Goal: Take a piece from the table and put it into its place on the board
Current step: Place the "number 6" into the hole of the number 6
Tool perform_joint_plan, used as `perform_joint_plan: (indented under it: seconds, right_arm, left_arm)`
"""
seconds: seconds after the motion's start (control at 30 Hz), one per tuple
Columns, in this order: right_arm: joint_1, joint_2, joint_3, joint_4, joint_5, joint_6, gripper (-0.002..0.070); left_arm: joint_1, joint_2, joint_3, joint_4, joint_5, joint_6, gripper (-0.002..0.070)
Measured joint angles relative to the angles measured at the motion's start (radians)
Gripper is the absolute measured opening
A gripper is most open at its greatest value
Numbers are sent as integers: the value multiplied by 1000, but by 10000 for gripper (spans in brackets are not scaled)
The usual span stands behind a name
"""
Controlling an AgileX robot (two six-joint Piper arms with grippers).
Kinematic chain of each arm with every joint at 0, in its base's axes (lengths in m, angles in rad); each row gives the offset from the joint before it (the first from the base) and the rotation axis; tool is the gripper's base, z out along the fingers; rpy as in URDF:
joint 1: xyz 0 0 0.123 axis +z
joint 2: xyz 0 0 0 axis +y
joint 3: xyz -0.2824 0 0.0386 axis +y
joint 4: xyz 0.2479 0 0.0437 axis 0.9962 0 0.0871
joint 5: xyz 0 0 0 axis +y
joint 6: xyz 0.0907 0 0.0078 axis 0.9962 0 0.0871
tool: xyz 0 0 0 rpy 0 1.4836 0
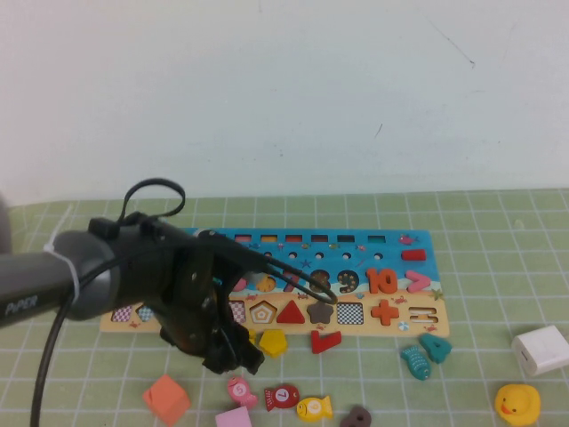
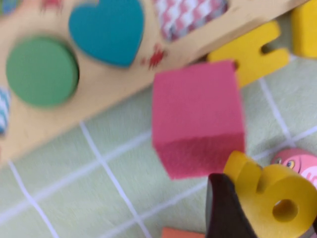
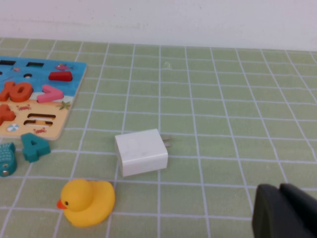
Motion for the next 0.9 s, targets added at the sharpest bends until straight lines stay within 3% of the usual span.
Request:
perform_joint_plan:
  seconds: [0.4, 0.63, 0.9]
  right_arm:
    - [0, 0, 0, 0, 0, 0, 1]
    - [0, 0, 0, 0, 0, 0, 1]
    - [0, 0, 0, 0, 0, 0, 1]
  left_arm:
    - [0, 52, -287, -5, 182, 244, 323]
    - [8, 214, -517, -87, 368, 386, 323]
    - [34, 382, -706, -138, 402, 526, 323]
